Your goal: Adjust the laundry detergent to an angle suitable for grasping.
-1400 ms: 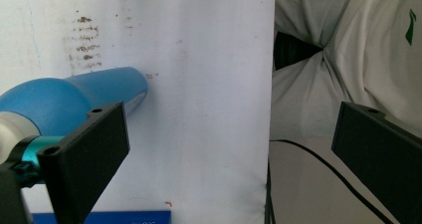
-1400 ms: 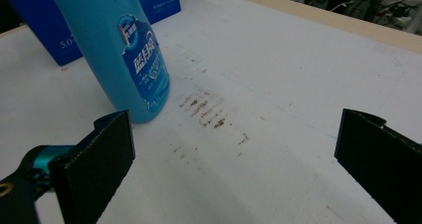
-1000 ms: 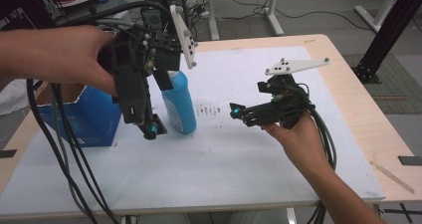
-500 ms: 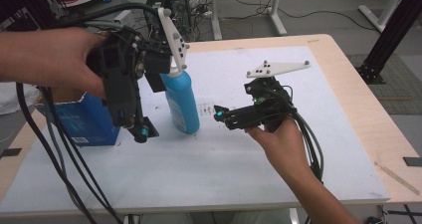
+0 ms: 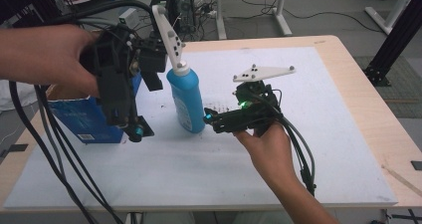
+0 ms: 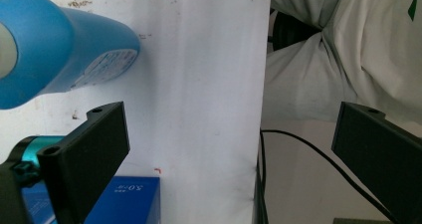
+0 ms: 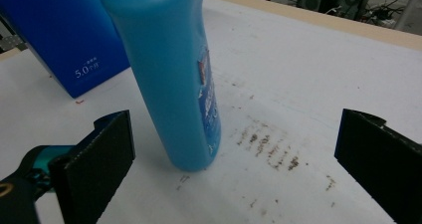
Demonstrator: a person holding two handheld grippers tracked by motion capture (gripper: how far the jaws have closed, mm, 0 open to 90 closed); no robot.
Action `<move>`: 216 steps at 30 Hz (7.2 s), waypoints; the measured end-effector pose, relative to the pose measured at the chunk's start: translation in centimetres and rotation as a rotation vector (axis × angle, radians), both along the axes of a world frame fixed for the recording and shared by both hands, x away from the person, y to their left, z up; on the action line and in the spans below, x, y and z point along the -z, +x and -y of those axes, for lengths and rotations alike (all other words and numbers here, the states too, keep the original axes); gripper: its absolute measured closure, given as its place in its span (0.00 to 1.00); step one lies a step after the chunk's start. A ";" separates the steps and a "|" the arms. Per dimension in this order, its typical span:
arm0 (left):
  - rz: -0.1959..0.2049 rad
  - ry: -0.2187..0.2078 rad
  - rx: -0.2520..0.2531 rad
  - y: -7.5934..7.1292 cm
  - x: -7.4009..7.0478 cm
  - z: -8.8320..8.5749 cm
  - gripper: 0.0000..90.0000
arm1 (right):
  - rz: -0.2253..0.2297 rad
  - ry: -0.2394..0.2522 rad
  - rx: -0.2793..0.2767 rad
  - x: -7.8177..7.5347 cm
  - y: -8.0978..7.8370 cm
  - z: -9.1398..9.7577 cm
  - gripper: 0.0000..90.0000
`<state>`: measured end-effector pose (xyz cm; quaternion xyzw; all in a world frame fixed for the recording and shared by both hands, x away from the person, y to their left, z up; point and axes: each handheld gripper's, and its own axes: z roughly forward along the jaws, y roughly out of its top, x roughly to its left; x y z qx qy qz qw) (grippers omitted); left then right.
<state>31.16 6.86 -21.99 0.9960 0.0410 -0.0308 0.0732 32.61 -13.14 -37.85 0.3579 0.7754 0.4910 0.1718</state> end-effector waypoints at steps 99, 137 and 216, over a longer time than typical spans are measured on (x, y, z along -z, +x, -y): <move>-0.013 -0.018 -0.041 0.1 0.4 -3.1 0.02 | 0.002 -0.070 0.030 1.5 2.8 -8.5 0.47; -0.006 -0.038 -0.045 0.7 0.7 -2.5 0.02 | 0.004 -0.136 -0.282 -3.4 3.4 -1.5 0.50; -0.031 -0.021 -0.096 3.6 3.0 -1.5 0.02 | -0.004 -0.124 -0.828 0.2 9.9 2.4 0.50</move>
